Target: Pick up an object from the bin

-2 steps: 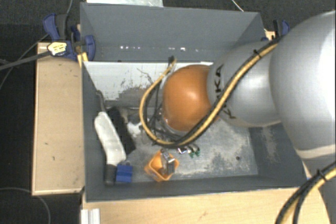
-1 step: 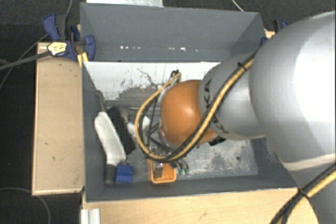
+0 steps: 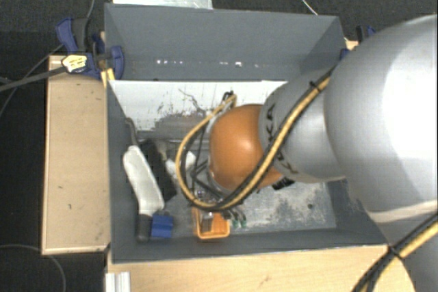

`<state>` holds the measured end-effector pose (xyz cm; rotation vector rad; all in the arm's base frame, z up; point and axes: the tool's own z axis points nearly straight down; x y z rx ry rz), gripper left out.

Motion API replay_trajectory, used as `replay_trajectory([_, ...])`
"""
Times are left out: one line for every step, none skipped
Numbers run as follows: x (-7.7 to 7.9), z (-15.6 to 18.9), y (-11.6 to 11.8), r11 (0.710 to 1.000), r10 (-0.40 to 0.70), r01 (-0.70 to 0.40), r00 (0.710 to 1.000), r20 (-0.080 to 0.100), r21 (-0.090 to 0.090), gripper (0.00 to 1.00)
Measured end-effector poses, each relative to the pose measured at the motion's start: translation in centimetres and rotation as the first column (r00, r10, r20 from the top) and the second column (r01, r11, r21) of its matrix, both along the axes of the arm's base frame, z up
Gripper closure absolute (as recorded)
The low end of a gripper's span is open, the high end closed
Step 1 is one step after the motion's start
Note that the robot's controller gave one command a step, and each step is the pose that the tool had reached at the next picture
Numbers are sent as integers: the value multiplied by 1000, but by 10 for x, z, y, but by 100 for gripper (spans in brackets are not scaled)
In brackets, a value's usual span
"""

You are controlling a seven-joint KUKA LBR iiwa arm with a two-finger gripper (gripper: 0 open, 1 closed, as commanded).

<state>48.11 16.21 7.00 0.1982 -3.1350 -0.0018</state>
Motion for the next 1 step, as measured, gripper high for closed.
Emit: replay_trajectory([13,56,-32,1000,5,-5,1000,7,0,100])
